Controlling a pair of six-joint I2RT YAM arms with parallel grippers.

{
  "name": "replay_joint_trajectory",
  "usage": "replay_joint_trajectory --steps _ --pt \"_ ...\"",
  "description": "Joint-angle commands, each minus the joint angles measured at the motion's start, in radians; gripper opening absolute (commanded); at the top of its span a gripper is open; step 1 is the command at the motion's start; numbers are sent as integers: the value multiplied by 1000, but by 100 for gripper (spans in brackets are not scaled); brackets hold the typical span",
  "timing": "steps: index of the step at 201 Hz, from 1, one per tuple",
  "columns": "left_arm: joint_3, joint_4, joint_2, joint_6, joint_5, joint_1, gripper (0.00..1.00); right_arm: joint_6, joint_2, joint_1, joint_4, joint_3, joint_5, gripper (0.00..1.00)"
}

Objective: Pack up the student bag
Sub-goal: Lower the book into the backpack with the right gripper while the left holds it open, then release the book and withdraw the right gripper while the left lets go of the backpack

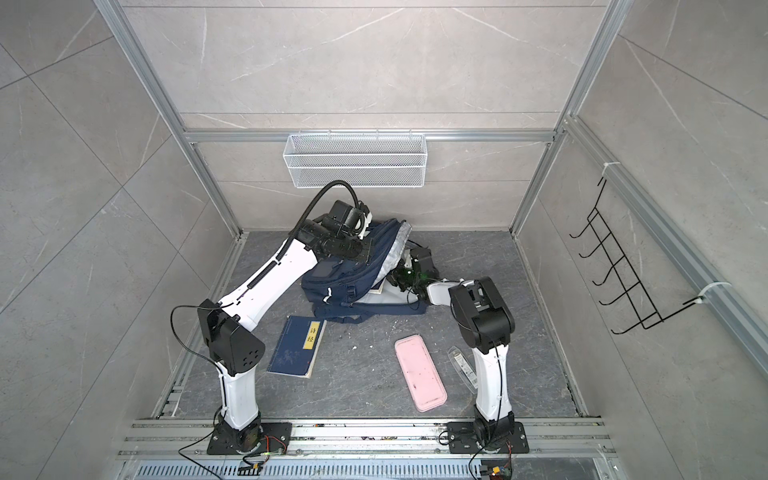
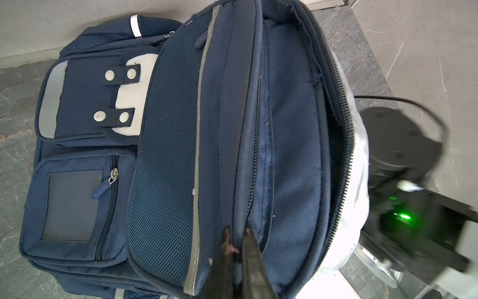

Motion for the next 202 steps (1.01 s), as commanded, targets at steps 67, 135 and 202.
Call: replay_joint_trajectory --steps 67,135,202 --pt "-32 85 -111 -26 20 4 0 -121 115 97 -326 290 77 42" --pt "-61 103 -119 -38 31 4 0 -282 -21 57 -556 277 141 89" --pt "-29 119 -49 -50 38 3 0 -342 -340 -41 -597 -25 158 87"
